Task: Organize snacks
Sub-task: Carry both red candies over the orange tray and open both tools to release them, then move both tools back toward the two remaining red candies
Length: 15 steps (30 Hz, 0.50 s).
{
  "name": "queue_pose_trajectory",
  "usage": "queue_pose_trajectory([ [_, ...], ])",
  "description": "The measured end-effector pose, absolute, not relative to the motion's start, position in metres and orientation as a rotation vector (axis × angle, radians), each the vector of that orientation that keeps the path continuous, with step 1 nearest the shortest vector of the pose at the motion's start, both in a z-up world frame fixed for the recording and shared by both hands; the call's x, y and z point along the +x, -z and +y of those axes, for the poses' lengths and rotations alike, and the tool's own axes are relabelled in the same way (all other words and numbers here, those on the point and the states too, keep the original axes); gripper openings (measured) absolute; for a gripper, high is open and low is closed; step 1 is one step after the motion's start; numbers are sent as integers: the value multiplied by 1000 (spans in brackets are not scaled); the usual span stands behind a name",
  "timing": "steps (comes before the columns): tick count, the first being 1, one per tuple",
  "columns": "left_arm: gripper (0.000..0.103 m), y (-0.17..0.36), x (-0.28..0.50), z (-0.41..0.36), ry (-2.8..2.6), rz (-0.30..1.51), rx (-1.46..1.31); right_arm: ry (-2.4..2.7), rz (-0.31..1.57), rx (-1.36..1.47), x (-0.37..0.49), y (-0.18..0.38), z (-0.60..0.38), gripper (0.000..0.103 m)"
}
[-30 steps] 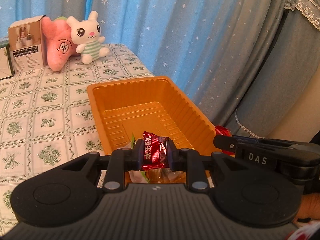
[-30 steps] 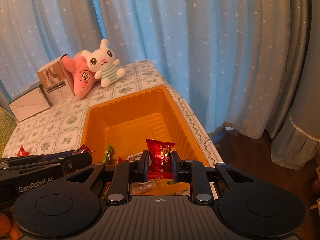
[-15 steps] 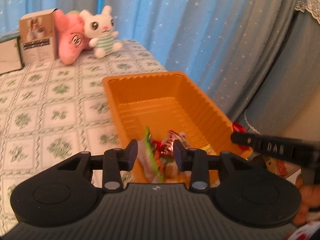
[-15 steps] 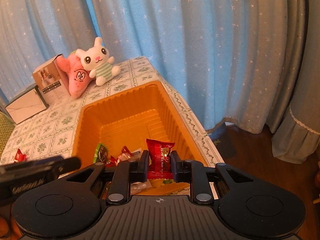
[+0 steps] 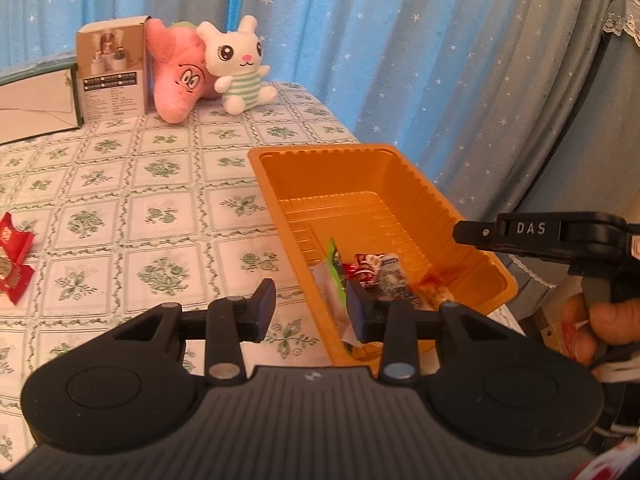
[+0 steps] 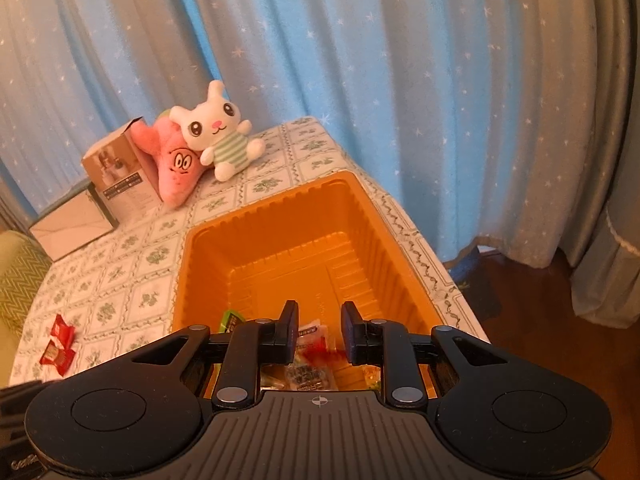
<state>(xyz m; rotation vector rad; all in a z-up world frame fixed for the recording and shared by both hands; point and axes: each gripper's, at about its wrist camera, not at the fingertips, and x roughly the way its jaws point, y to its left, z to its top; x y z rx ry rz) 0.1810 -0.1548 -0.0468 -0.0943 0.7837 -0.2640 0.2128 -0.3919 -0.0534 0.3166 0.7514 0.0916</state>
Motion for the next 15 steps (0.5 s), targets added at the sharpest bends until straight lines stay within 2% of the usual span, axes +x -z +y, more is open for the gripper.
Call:
queue_pose_trajectory([
  [1, 34, 47, 179, -154, 259, 783, -88, -79, 751, 322, 212, 54, -393, 47],
  [2, 34, 47, 177, -152, 254, 782, -85, -71, 746, 329, 210, 53, -395, 54],
  [15, 34, 40, 140, -114, 198, 791, -100, -86, 769, 323, 140, 49, -368, 54],
])
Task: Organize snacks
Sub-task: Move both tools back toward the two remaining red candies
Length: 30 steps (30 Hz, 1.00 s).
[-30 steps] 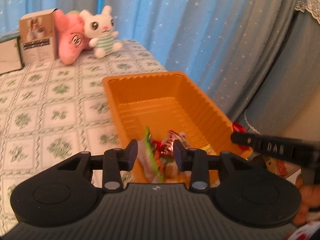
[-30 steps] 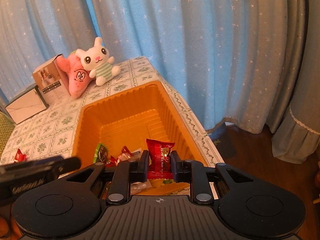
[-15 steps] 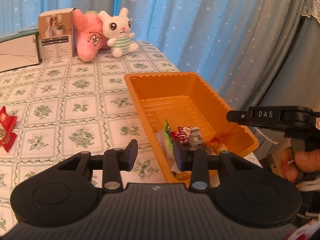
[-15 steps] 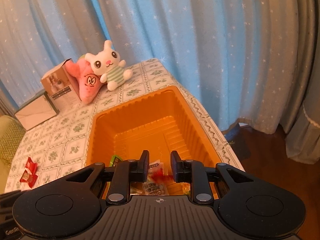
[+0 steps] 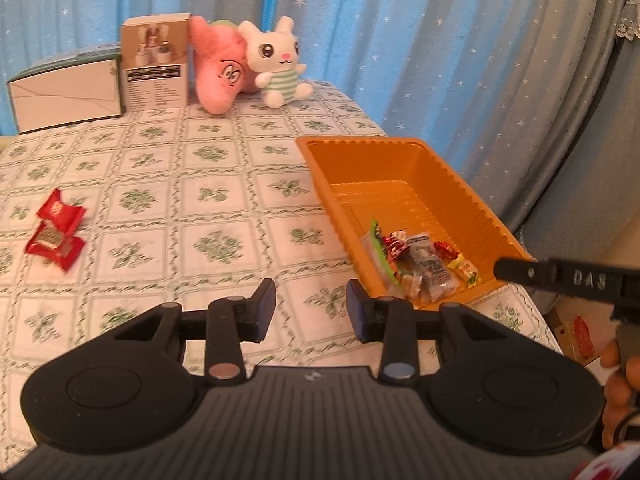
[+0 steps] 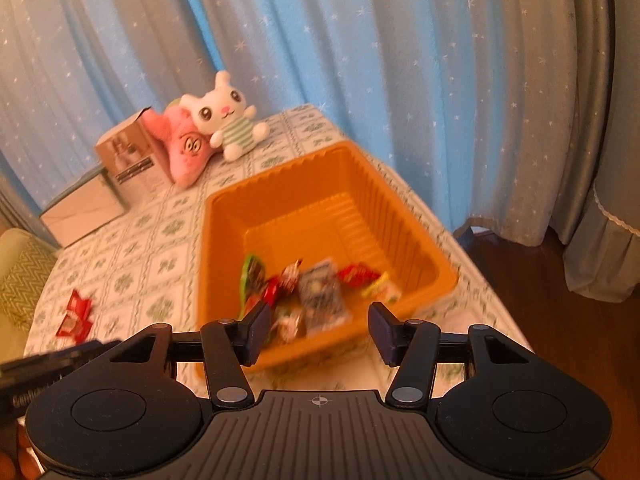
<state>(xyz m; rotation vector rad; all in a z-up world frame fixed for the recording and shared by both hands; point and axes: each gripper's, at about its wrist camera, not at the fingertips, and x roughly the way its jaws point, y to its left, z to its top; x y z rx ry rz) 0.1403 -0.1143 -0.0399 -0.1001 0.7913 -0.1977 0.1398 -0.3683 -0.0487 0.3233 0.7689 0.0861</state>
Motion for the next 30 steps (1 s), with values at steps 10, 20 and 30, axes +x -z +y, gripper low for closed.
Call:
queue_pose_trajectory([
  [10, 34, 25, 107, -78, 143, 773, -104, -147, 812, 265, 106, 50, -322, 54],
  [20, 34, 15, 83, -44, 85, 757, -117, -226, 810, 214, 94, 42, -277, 54],
  [30, 34, 14, 66, -17, 42, 758, -137, -291, 810, 173, 91, 38, -239, 54],
])
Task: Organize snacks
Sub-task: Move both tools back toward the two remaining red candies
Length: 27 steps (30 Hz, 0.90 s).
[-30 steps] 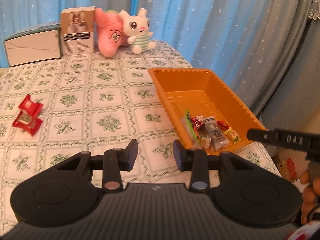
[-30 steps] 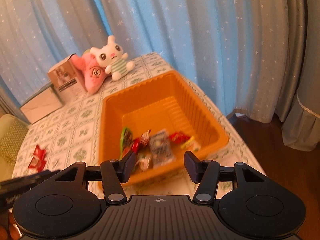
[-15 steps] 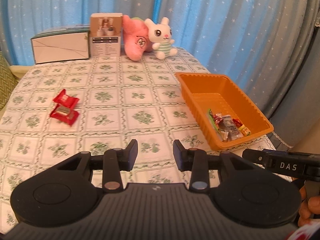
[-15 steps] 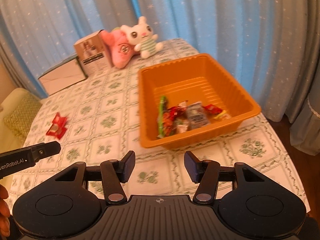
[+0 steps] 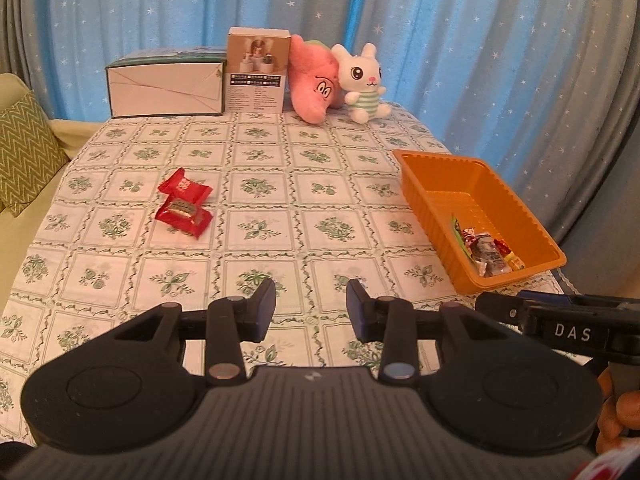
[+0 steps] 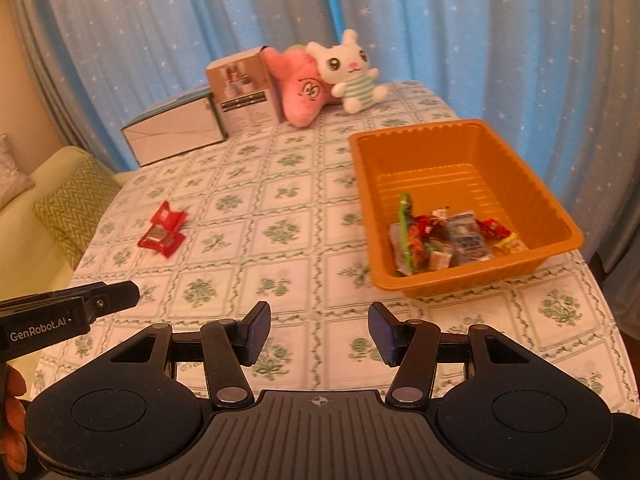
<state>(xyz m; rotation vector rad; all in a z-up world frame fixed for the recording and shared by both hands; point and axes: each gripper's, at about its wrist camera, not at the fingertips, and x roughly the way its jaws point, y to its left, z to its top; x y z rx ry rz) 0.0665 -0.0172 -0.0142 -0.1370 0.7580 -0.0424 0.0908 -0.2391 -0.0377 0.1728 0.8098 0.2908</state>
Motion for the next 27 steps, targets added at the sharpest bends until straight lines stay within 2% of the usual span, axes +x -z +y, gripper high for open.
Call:
queue_pose_trajectory([
  [27, 34, 20, 88, 90, -115, 765, -125, -456, 776, 51, 134, 48, -147, 54],
])
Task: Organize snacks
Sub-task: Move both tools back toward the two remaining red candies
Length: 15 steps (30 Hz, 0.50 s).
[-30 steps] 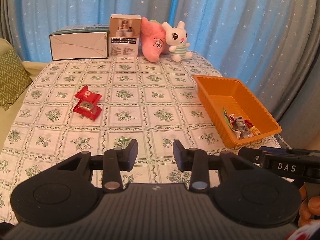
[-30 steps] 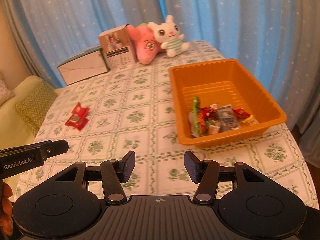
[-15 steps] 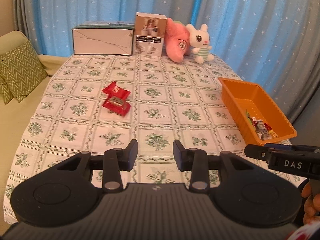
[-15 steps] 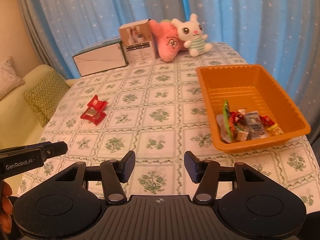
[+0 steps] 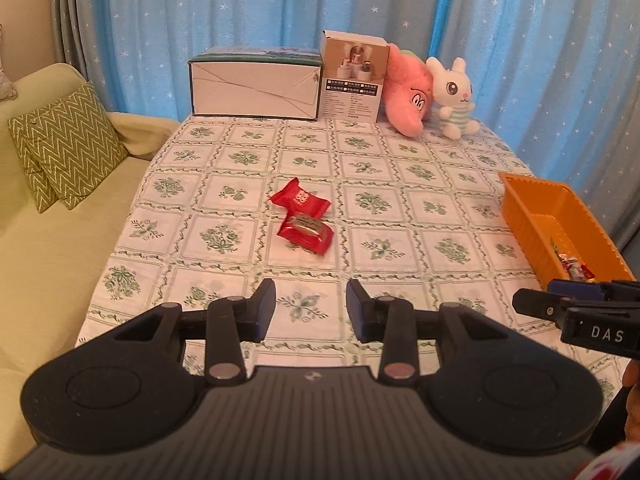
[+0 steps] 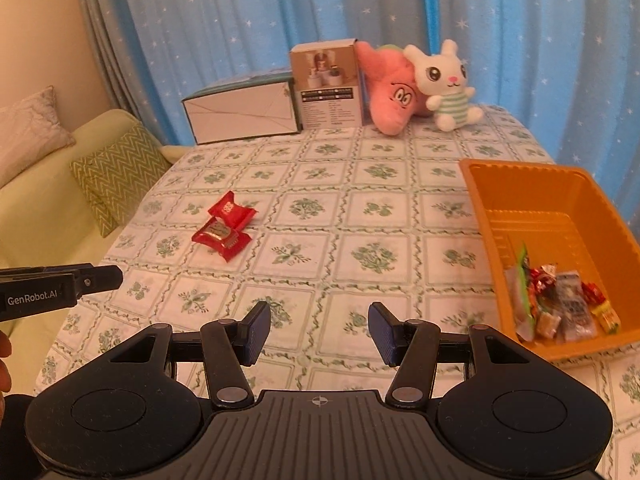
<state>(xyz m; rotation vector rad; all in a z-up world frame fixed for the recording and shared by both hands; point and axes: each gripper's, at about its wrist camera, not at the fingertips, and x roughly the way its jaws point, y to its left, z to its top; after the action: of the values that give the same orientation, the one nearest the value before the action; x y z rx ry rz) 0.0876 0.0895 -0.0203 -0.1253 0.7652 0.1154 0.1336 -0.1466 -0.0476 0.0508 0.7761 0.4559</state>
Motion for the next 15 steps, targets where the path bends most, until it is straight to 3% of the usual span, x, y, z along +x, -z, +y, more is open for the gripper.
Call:
queue_pose_trajectory([
  [15, 34, 53, 145, 134, -108, 816, -58, -653, 767, -102, 193, 79, -66, 54],
])
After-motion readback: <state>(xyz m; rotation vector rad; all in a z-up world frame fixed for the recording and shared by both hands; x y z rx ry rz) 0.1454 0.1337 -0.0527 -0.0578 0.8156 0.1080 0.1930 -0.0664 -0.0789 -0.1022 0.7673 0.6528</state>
